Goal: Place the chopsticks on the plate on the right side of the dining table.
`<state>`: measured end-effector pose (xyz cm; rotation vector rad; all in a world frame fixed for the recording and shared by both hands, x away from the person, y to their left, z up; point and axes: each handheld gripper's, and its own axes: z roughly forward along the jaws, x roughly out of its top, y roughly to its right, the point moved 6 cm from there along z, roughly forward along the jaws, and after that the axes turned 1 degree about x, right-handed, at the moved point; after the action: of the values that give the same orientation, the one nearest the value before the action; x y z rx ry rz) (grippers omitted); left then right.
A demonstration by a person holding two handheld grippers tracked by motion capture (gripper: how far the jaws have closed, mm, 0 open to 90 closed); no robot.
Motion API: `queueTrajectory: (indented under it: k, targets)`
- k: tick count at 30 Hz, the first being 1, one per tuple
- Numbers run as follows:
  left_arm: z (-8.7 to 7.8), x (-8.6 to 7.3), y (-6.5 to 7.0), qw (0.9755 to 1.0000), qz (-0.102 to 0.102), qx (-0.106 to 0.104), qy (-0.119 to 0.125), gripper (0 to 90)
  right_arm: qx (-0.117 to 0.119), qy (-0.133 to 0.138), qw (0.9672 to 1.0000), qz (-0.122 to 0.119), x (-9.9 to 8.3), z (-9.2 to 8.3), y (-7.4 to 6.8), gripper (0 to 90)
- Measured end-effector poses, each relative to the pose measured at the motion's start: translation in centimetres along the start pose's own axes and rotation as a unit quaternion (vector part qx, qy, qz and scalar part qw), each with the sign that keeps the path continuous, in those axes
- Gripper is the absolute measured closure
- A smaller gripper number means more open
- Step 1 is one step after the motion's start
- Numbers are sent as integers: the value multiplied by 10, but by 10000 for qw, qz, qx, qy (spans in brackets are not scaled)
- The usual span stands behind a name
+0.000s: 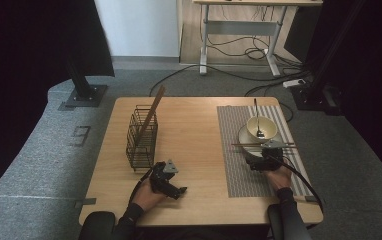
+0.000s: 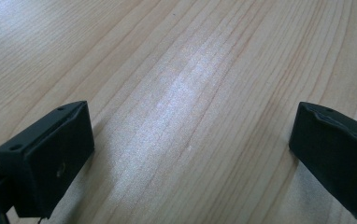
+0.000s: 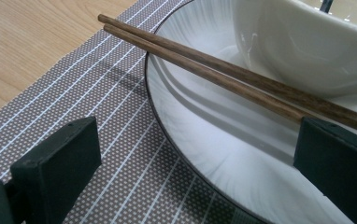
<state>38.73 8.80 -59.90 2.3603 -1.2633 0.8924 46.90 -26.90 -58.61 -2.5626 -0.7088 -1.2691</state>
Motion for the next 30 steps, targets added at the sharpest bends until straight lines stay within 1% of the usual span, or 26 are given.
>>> queueTrajectory:
  k: [7, 16, 19, 22, 25, 27, 30]
  targets:
    - [0, 0, 0, 10000, 0, 0, 1, 0, 3, -41, 10000, -34, 0, 4, 2, 5]
    - [0, 0, 0, 10000, -10, 1, 8, 0, -13, -43, 10000, -61, 0, 5, 3, 6]
    - [0, 0, 0, 10000, -11, 1, 8, 0, -36, -57, 10000, -58, 0, 4, 3, 12]
    - [0, 0, 0, 10000, 0, -1, 0, 0, -66, -17, 10000, -37, 2, -1, 4, 14]
    - [0, 0, 0, 10000, 1, -1, -1, 0, -188, 21, 9998, -68, 4, -8, 7, 14]
    - [0, 0, 0, 10000, -1, -3, 3, 0, -360, 39, 9993, -110, 5, -14, 13, 14]
    - [0, 0, 0, 10000, -1, -1, 0, 0, -559, 142, 9983, 8, 6, -22, 27, 14]
